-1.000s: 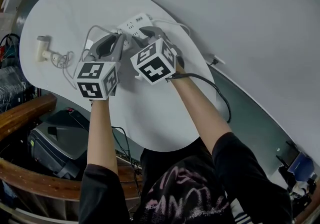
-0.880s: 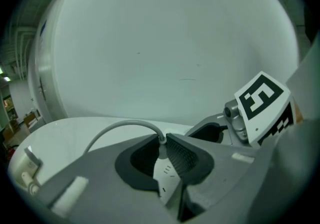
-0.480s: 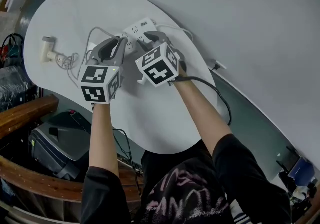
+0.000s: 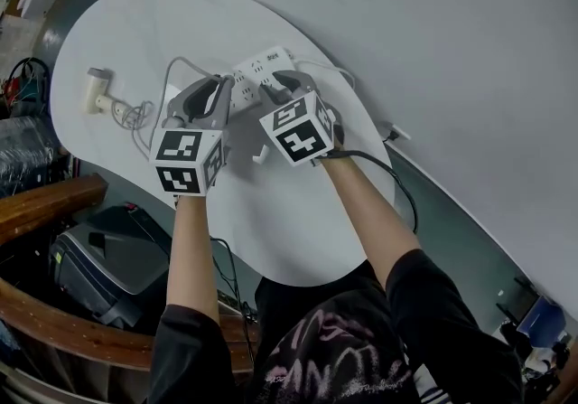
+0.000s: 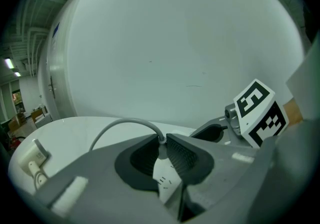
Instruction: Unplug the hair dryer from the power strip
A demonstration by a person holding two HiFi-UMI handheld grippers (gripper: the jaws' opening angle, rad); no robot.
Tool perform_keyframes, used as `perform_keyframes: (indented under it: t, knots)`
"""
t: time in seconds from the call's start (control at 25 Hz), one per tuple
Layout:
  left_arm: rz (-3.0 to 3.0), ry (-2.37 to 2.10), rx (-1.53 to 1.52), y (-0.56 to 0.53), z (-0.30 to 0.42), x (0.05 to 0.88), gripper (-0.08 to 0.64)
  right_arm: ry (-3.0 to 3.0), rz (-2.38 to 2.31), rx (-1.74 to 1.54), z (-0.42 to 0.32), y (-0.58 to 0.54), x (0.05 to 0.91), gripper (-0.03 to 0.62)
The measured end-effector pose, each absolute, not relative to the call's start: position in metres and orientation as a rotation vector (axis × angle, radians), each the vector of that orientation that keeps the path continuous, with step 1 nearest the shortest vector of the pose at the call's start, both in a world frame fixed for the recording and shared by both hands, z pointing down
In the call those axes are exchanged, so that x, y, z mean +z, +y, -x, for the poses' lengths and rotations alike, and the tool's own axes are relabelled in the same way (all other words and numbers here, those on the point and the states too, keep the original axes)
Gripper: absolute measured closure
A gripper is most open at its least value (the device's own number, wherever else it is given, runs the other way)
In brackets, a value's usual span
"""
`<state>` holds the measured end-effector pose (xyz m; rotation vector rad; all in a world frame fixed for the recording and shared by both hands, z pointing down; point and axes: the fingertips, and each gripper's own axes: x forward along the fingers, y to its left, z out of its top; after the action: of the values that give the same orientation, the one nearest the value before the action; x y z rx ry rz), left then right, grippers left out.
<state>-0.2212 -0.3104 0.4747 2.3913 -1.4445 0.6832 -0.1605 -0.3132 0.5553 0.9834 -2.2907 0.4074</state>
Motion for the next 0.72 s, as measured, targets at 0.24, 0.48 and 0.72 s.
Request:
perform_keyframes:
  t: [0.24,0.48,0.72]
  knots:
    - [-2.375,-1.451,0.683,-0.308,0.226,0.48,0.508,-2.293,-1.022,0.461,0.158,-0.316,0.554,0.477]
    - [-2.37,-1.443,0.677,-0.304,0.226,0.485,0.508,-2.312,-1.071,0.453,0.152,-0.32,0.545,0.499]
    - [-2.374,-1.441,0.669,-0.303,0.224,0.484,0.508,-2.333,-1.104,0.434,0.15,-0.321,0.531,0.545]
